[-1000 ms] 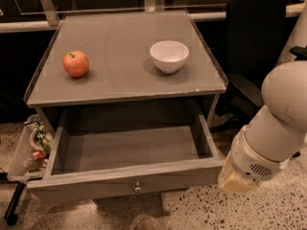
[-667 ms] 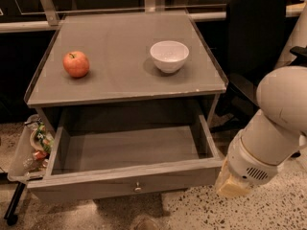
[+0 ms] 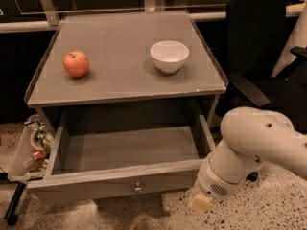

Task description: Close top drawer

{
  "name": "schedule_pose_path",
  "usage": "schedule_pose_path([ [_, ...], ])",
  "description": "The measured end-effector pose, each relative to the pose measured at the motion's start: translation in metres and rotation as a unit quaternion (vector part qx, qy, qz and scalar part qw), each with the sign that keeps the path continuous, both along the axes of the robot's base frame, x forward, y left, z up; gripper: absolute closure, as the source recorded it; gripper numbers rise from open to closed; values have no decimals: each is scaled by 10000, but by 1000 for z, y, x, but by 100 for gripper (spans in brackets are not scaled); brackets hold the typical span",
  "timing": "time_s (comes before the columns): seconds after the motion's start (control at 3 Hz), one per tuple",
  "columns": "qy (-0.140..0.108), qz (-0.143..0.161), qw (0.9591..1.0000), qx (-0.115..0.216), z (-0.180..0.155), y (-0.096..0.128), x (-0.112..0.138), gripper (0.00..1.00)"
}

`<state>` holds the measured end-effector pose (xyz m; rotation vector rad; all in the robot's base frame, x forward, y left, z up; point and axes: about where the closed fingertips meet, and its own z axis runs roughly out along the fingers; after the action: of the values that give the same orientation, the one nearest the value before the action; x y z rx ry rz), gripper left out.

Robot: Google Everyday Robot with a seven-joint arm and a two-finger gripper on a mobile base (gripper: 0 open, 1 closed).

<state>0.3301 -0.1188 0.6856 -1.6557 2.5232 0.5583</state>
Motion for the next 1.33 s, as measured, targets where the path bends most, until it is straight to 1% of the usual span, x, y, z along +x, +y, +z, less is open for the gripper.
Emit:
schedule_pose_path([
  [0.33, -94, -55, 9999, 134, -22, 19, 19, 100],
  [0.67, -286, -9, 9995, 100, -32, 32, 40, 100],
  [1.0, -457, 16, 9990, 13, -38, 38, 62, 100],
  [1.33, -553, 71, 9984, -87, -41, 40, 78, 100],
])
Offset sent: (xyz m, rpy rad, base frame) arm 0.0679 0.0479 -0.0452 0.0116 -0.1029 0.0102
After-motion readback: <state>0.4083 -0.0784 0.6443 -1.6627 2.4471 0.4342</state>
